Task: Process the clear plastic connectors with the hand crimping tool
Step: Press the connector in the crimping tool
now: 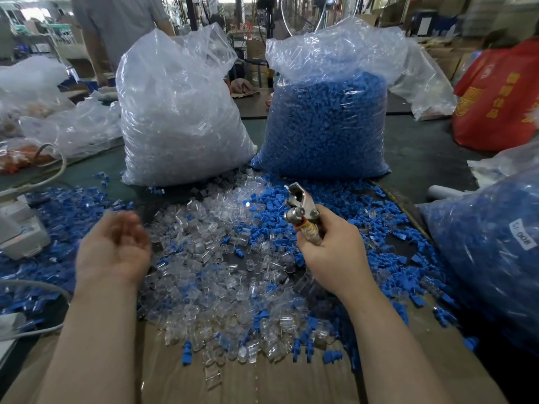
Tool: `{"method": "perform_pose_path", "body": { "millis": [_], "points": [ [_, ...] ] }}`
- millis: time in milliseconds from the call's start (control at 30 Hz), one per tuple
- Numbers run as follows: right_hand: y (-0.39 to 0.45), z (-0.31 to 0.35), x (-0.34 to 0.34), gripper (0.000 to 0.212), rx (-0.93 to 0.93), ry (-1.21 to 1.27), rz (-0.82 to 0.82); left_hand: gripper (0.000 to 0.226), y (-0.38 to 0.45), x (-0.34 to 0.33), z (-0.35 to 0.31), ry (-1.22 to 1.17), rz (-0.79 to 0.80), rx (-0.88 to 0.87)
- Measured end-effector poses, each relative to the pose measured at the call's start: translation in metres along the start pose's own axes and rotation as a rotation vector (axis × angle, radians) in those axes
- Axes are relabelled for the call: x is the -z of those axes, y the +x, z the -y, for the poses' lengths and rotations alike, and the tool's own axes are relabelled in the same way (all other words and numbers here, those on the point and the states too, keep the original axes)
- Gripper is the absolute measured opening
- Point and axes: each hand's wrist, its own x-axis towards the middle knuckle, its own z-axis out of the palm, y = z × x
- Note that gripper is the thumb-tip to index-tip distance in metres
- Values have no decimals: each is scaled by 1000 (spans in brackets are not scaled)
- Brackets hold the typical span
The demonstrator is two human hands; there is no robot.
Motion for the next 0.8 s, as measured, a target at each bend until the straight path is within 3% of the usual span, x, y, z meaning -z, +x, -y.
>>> {"method": "perform_pose_path", "body": {
  "millis": [67,133,200,333,467,633,700,800],
  "points": [
    [0,1,0,5,3,1,3,5,-16,-17,5,516,98,-127],
    [0,1,0,5,5,-1,7,8,-29,-33,21,1067,335,-282],
    [0,1,0,6,5,-1,8,10,-37,-44,40,1380,511,-350],
    [-1,1,0,9,5,5,2,14,-31,-46,67,1845,622,-515],
    [-1,1,-1,8,5,-11,9,27,-27,-40,74,1994,589,-597],
    [-1,2,-1,8,19,-31,9,17,-27,-38,76,1975,537,-592],
    [0,3,-2,8,19,-30,1,11,-29,-40,75,1799,502,-528],
    [2,4,-4,6,7,12,-5,10,-37,-49,70,1343,527,-349]
  ]
}}
